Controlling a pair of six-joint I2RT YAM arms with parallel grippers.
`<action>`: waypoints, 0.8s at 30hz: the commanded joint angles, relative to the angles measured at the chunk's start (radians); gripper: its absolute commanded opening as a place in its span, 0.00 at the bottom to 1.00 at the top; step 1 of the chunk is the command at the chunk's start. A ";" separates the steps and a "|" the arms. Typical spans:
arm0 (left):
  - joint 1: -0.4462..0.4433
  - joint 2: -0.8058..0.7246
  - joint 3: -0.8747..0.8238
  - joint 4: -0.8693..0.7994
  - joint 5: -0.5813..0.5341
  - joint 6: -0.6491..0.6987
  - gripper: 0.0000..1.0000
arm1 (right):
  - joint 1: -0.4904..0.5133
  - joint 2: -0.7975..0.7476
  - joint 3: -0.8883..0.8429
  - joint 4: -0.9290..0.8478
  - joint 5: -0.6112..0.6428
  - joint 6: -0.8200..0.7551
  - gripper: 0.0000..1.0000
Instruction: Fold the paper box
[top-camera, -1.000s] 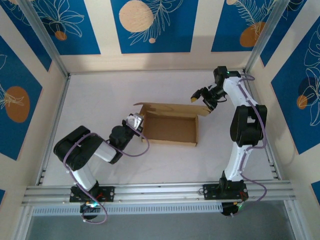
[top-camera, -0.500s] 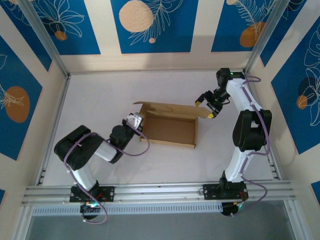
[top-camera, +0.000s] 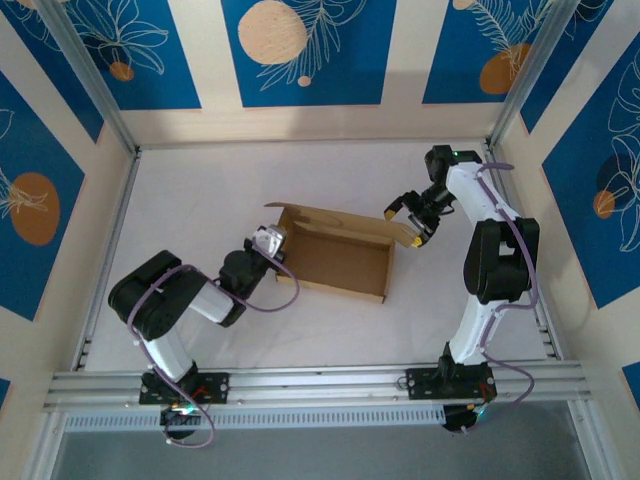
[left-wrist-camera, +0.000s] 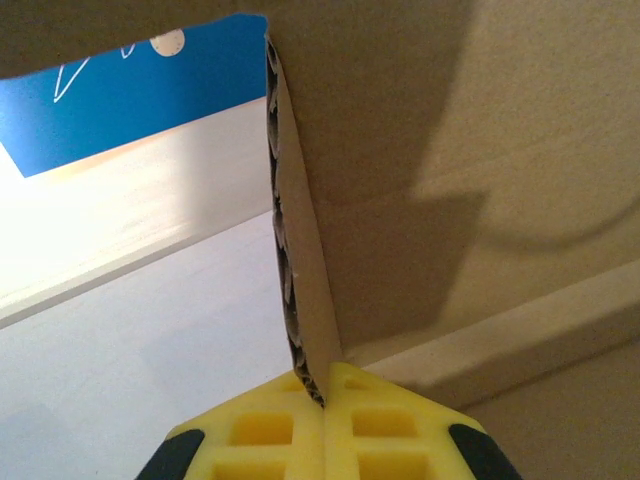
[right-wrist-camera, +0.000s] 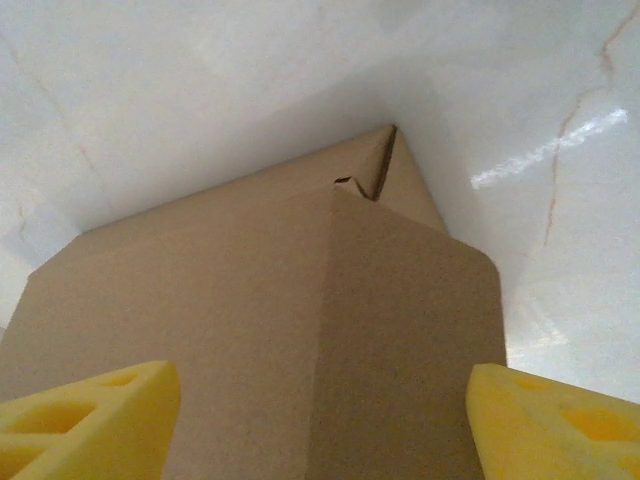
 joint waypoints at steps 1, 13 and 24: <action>0.005 0.008 0.010 -0.006 -0.018 -0.004 0.00 | -0.010 -0.048 -0.013 -0.059 0.028 0.005 0.77; 0.006 0.005 0.011 -0.005 -0.024 -0.015 0.00 | 0.037 -0.077 -0.050 -0.023 -0.081 0.058 0.76; 0.006 -0.002 0.007 -0.006 -0.019 -0.016 0.00 | 0.045 -0.091 -0.037 0.006 -0.073 0.072 0.74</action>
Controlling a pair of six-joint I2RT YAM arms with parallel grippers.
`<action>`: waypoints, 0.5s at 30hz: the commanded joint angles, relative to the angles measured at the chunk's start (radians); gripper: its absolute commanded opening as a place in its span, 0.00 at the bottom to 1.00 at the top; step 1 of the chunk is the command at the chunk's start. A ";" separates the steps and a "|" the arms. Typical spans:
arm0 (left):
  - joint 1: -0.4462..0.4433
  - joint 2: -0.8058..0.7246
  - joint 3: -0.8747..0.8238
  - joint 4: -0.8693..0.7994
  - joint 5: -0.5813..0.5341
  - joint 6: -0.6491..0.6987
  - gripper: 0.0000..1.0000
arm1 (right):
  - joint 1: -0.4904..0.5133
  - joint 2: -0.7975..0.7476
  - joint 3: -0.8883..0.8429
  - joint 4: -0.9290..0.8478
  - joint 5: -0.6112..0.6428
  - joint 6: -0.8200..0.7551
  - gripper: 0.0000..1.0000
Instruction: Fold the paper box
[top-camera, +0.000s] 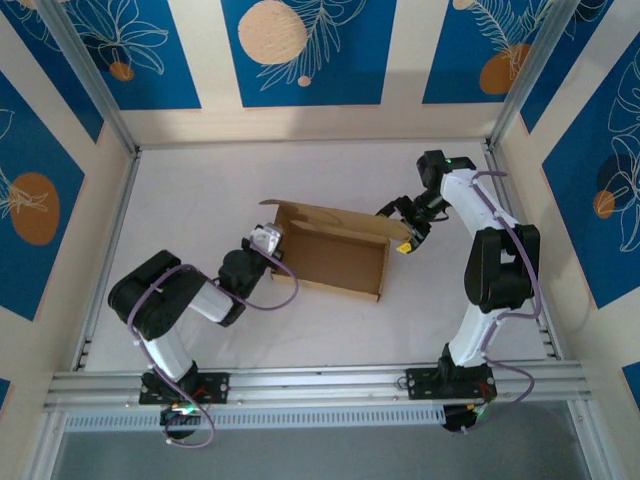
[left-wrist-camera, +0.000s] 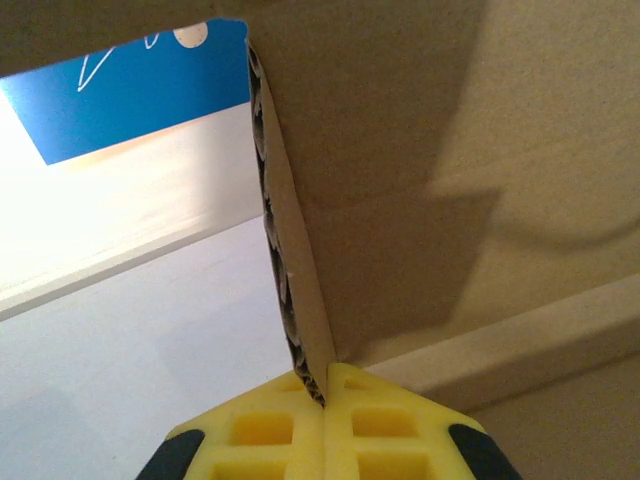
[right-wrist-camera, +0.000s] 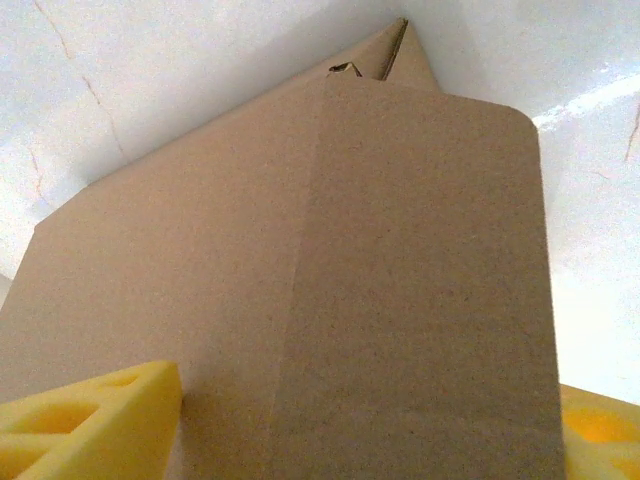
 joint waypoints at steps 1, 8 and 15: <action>0.000 -0.004 0.007 -0.005 0.006 0.007 0.00 | -0.020 -0.028 0.051 -0.047 0.056 -0.047 0.74; 0.002 0.000 0.012 -0.006 0.010 0.011 0.00 | -0.023 -0.052 0.120 -0.083 0.249 -0.230 0.75; 0.003 0.001 0.020 -0.006 0.019 0.011 0.00 | 0.028 -0.019 0.185 -0.058 0.297 -0.347 0.70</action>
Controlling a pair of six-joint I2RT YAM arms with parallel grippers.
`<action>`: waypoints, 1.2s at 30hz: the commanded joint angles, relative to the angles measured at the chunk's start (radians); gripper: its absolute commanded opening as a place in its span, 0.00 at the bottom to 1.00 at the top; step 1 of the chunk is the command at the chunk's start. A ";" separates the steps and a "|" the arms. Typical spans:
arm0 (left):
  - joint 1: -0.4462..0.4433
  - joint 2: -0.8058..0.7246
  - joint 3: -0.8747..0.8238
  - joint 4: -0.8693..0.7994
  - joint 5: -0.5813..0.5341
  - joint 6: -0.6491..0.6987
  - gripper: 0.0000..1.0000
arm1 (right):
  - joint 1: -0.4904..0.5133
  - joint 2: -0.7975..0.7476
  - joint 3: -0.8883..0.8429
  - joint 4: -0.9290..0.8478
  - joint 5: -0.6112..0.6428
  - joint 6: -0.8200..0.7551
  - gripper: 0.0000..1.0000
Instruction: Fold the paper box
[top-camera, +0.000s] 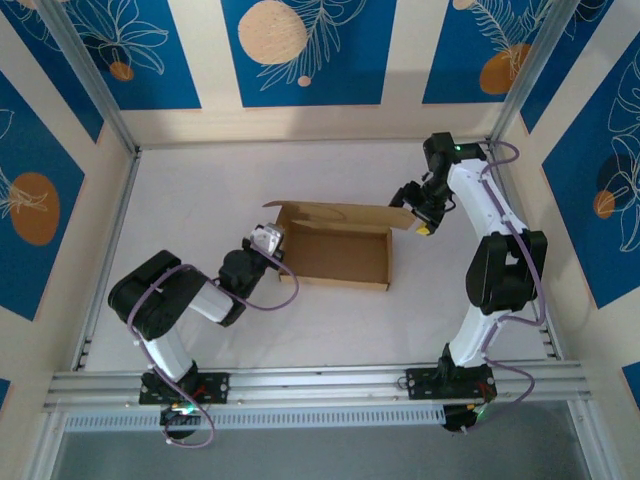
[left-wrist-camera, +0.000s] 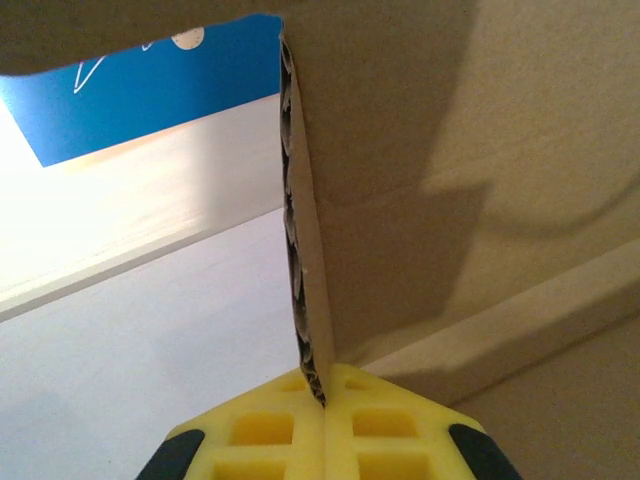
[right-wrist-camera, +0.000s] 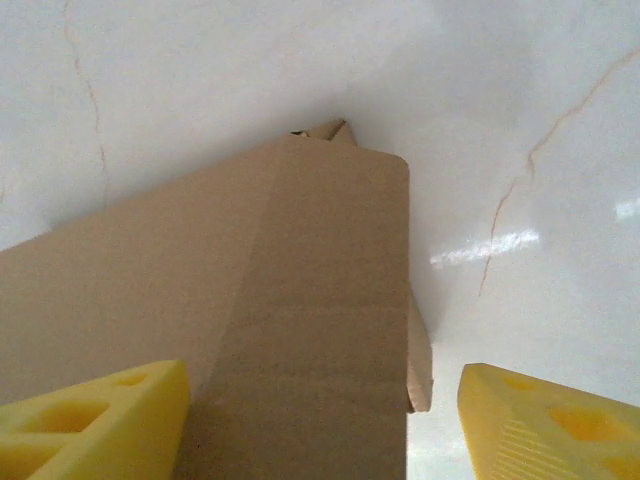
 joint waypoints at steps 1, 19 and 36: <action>0.004 0.001 0.017 -0.005 0.018 0.010 0.00 | 0.030 -0.004 0.036 0.006 0.025 -0.124 0.70; 0.007 0.029 0.035 -0.004 0.053 -0.022 0.00 | 0.015 -0.086 -0.218 0.395 -0.564 -0.032 0.66; 0.008 0.031 0.049 -0.004 0.141 -0.050 0.00 | 0.131 -0.045 -0.285 0.639 -0.680 0.247 0.66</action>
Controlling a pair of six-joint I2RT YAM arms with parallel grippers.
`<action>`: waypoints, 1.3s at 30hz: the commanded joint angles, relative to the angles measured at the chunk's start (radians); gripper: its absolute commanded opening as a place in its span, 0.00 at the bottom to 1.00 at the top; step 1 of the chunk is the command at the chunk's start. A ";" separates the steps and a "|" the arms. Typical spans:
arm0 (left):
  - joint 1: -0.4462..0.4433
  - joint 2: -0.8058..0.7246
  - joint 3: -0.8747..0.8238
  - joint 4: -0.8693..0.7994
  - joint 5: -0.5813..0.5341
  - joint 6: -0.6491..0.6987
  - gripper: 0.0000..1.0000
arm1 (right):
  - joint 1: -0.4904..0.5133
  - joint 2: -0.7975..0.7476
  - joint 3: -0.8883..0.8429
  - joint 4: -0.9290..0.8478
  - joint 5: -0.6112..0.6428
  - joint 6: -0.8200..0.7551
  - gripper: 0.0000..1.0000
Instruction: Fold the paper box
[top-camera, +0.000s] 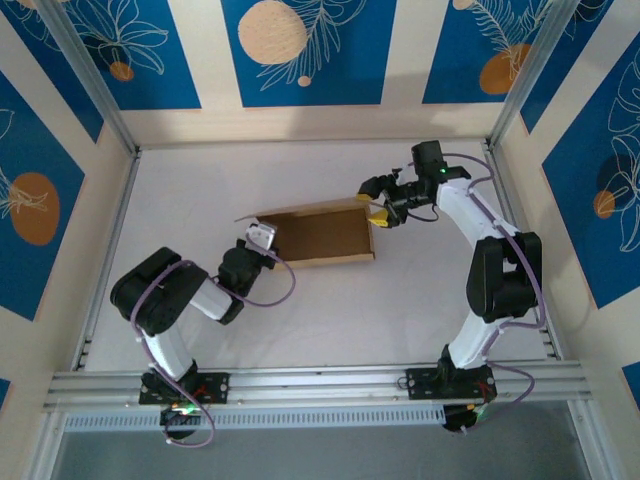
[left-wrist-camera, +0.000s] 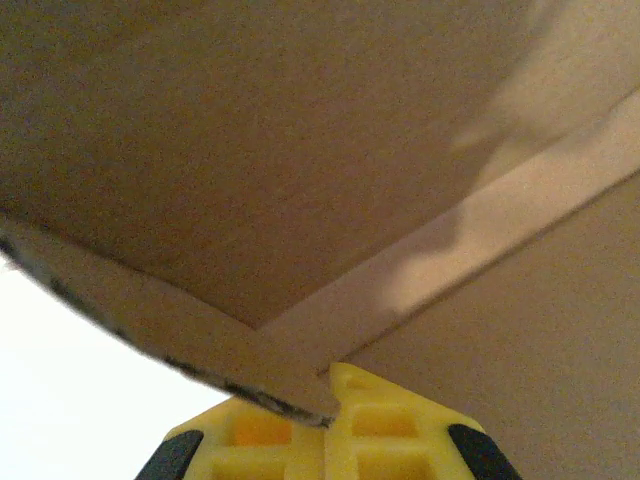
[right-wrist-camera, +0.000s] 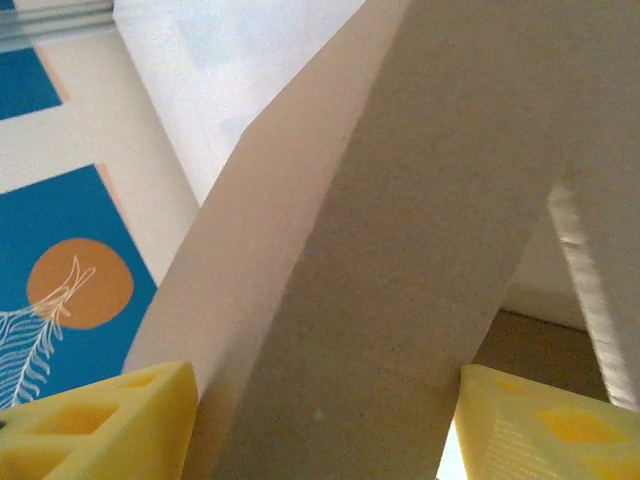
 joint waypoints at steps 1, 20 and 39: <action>-0.027 0.004 0.047 0.042 0.194 -0.010 0.00 | 0.074 0.011 -0.030 0.072 -0.131 0.033 0.64; -0.026 -0.112 -0.008 0.022 0.163 -0.016 0.51 | -0.059 -0.058 -0.153 0.055 0.003 0.008 0.53; -0.006 -0.517 0.060 -0.561 0.242 -0.083 0.79 | -0.167 -0.053 -0.002 -0.130 0.091 -0.048 0.60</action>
